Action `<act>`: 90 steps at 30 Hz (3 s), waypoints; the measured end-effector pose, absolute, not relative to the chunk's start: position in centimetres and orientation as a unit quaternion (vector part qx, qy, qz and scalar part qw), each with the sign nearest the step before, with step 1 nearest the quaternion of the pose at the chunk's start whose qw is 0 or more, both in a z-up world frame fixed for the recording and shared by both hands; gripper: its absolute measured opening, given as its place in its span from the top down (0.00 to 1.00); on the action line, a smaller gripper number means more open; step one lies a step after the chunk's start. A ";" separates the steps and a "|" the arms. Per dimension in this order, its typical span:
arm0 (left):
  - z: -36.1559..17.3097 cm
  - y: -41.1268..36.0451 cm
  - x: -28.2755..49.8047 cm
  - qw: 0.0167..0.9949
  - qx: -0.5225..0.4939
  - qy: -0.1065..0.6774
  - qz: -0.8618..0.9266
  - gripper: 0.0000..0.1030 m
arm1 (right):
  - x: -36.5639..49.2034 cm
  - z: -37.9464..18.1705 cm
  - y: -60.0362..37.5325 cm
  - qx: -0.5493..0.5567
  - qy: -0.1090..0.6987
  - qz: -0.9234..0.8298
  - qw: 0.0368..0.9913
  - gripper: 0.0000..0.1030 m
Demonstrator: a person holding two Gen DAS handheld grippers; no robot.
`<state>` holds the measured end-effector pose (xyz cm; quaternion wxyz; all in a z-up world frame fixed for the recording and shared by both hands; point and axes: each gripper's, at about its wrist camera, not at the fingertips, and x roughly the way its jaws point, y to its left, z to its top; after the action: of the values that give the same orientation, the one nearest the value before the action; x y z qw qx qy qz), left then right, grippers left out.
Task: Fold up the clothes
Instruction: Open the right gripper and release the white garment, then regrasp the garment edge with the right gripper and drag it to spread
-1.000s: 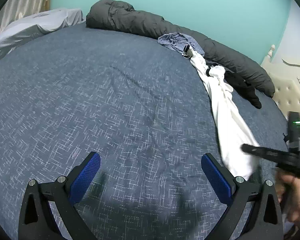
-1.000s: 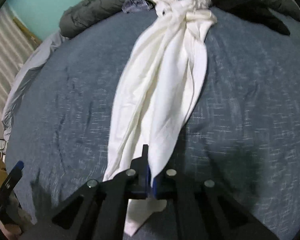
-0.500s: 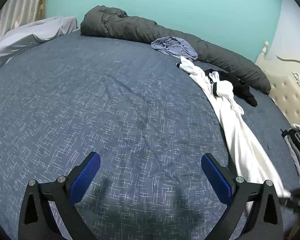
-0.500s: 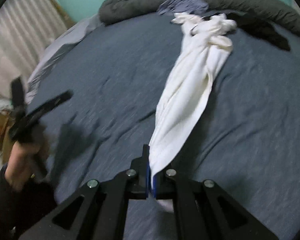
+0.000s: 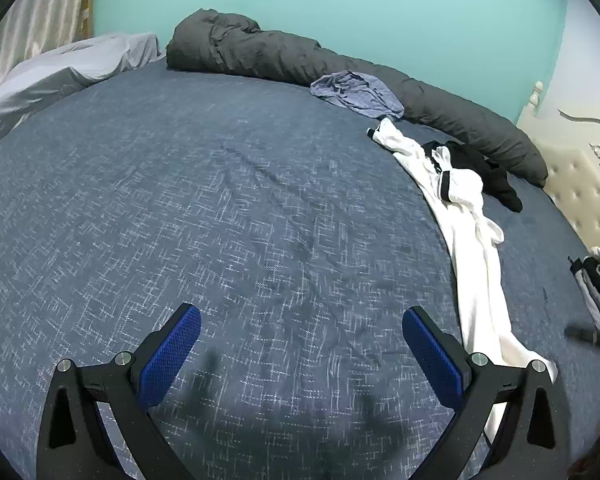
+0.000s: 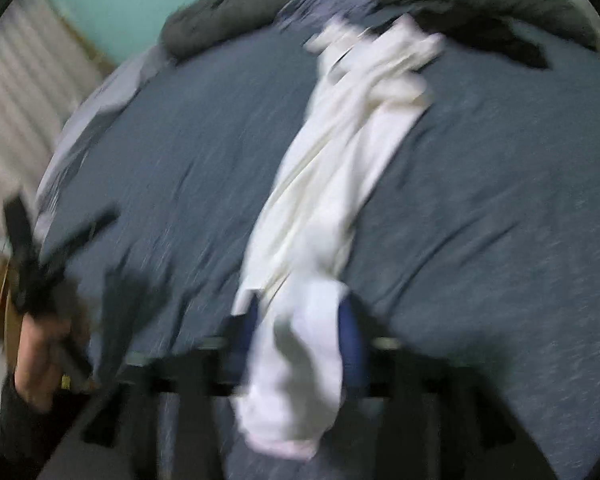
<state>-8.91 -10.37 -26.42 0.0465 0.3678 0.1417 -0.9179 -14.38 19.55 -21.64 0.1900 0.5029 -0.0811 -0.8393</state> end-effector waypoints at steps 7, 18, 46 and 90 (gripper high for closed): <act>-26.7 -9.8 -9.9 0.045 0.370 0.131 -0.919 0.00 | -22.8 -21.1 19.6 0.464 -0.059 -0.873 0.140 0.38; -28.2 -9.5 -11.7 0.042 0.388 0.137 -0.910 0.00 | -35.0 -23.8 16.7 0.455 -0.050 -0.883 0.108 0.36; -28.1 -9.2 -12.1 0.036 0.387 0.145 -0.910 0.00 | -20.0 -21.9 21.5 0.457 -0.070 -0.855 0.236 0.96; -29.4 -5.1 -15.3 0.017 0.408 0.118 -0.905 0.00 | -22.4 -23.6 34.2 0.411 -0.242 -0.879 -0.012 0.56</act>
<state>-15.33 -5.14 -29.39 0.0165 0.4079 0.1179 -0.9052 -22.40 34.20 -23.63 -0.0118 0.4113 -0.2420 -0.8787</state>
